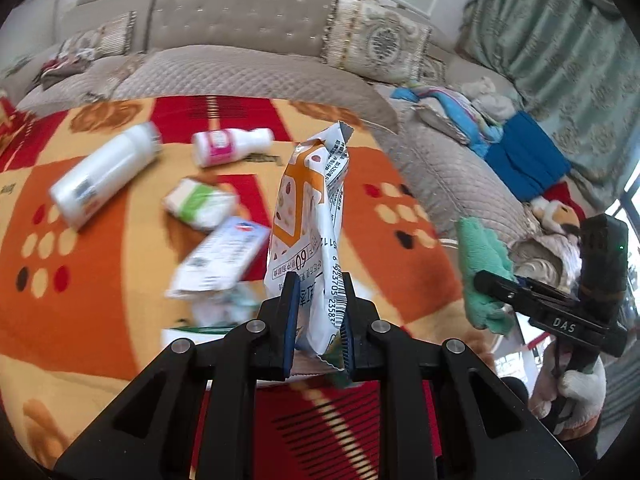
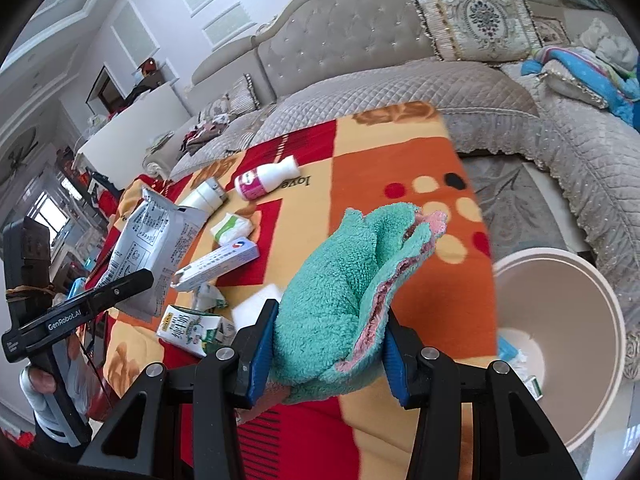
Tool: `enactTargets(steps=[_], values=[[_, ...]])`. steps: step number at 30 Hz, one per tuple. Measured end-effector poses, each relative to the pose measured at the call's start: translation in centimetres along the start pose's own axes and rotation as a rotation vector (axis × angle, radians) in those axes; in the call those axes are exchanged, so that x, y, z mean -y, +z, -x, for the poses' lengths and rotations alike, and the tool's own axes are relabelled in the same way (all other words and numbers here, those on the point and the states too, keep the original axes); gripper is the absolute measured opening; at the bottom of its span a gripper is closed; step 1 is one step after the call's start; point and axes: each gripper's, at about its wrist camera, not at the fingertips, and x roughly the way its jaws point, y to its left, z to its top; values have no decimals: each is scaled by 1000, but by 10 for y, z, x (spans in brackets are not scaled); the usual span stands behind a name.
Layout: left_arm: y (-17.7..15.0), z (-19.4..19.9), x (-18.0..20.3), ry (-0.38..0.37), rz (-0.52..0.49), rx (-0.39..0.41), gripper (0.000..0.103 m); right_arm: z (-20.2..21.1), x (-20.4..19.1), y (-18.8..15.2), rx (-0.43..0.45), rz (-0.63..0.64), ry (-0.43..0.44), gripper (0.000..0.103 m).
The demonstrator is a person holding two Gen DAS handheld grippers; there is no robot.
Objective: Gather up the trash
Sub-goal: 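Carry the towel and paper bag over the white bin and open both tools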
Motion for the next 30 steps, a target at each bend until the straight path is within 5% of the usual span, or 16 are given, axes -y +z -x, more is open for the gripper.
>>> enactTargets(steps=[19, 30], values=[[-2, -102, 167, -257, -112, -193, 16, 41, 122, -31, -14, -137, -195, 46], [-12, -149, 209, -294, -97, -257, 16, 38, 176, -53, -52, -227, -236, 46]])
